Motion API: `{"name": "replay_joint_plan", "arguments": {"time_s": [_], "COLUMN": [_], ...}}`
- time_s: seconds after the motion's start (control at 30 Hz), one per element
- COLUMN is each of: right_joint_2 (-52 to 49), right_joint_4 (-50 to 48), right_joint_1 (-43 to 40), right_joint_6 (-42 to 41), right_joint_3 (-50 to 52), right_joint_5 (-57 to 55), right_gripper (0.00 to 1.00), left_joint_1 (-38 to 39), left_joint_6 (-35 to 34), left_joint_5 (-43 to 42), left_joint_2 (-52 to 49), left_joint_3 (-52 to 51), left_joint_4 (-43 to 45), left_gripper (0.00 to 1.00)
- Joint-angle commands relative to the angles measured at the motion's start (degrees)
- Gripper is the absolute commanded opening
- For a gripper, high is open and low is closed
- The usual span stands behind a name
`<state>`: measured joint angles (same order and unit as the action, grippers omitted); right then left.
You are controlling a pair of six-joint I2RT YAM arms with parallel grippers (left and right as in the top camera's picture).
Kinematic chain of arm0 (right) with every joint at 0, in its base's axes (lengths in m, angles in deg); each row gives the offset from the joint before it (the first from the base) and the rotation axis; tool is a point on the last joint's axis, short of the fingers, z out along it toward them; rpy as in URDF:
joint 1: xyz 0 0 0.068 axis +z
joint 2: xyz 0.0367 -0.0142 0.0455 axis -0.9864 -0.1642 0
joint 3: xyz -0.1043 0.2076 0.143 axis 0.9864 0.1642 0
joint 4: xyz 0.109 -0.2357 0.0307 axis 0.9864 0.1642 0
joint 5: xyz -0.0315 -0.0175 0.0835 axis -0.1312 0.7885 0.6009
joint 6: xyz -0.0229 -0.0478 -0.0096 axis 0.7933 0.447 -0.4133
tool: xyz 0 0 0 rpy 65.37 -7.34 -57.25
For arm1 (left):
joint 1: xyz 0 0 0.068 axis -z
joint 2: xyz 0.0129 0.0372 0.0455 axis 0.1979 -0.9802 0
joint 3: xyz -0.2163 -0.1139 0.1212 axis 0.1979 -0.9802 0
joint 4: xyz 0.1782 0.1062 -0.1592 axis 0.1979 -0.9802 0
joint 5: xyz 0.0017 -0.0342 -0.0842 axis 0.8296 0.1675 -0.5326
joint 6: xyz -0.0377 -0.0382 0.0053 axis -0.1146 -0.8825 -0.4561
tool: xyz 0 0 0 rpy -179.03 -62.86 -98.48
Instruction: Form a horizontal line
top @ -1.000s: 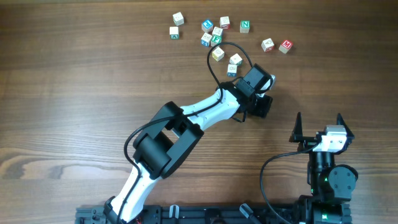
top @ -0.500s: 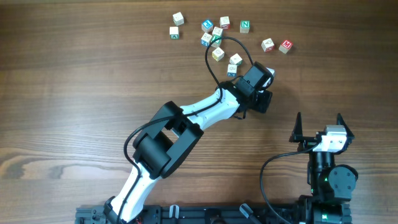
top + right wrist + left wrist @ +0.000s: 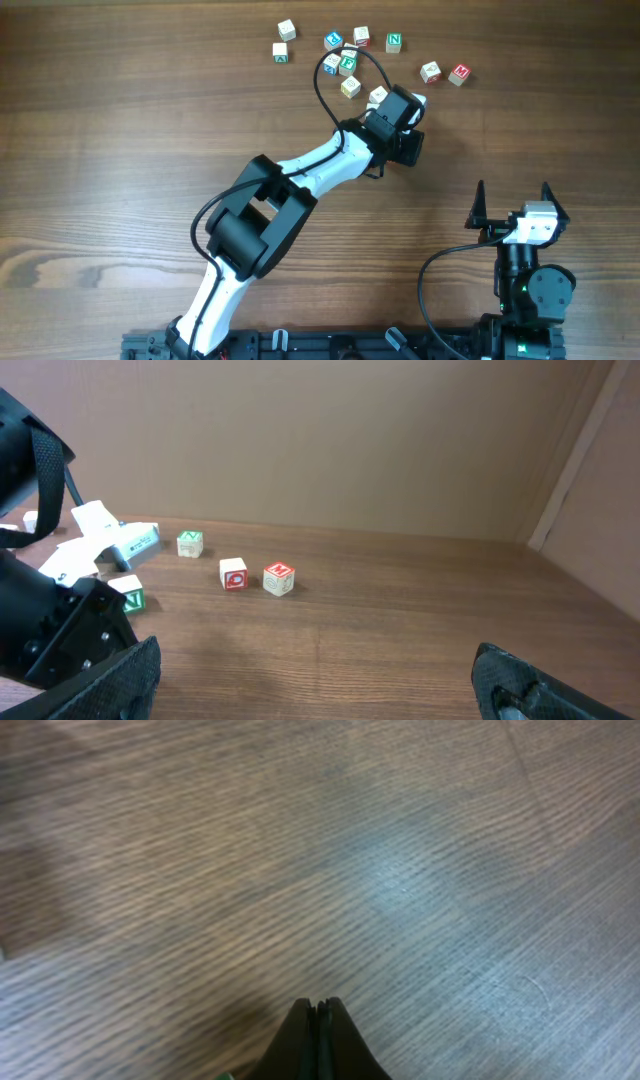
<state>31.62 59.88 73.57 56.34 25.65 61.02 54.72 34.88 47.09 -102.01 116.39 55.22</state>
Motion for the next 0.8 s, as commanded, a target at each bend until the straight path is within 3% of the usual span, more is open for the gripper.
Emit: {"name": "replay_joint_plan", "arguments": {"time_s": [0.0, 0.13, 0.33, 0.47, 0.53, 0.67, 0.77], "right_joint_2": [0.26, 0.26, 0.26, 0.26, 0.26, 0.26, 0.26], "right_joint_4": [-0.13, -0.11, -0.11, -0.13, -0.13, -0.13, -0.13], "right_joint_1": [-0.33, -0.33, -0.33, -0.33, -0.33, -0.33, -0.33], "right_joint_6": [0.48, 0.52, 0.5, 0.52, 0.48, 0.5, 0.5], "right_joint_3": [0.07, 0.07, 0.07, 0.07, 0.07, 0.07, 0.07], "right_joint_5": [0.87, 0.87, 0.87, 0.87, 0.87, 0.87, 0.87], "right_gripper": [1.0, 1.0, 1.0, 1.0, 1.0, 1.0, 1.0], "left_joint_1": [-0.26, -0.74, -3.23, -7.1, -8.61, -9.33, -9.03], "left_joint_6": [1.18, 1.22, -0.02, -14.12, -19.02, -19.41, -21.97], "left_joint_5": [0.59, 1.11, 11.17, 13.18, 11.26, 0.59, -2.45], "left_joint_2": [-0.68, 0.59, 5.64, 5.16, 4.48, 2.36, 0.83], "left_joint_3": [2.38, 6.45, 8.33, 8.26, 8.11, 7.8, 7.76], "left_joint_4": [0.42, -2.23, -15.91, -26.49, -26.97, -26.91, -27.12], "left_gripper": [0.04, 0.04, 0.04, 0.04, 0.04, 0.04, 0.04]}}
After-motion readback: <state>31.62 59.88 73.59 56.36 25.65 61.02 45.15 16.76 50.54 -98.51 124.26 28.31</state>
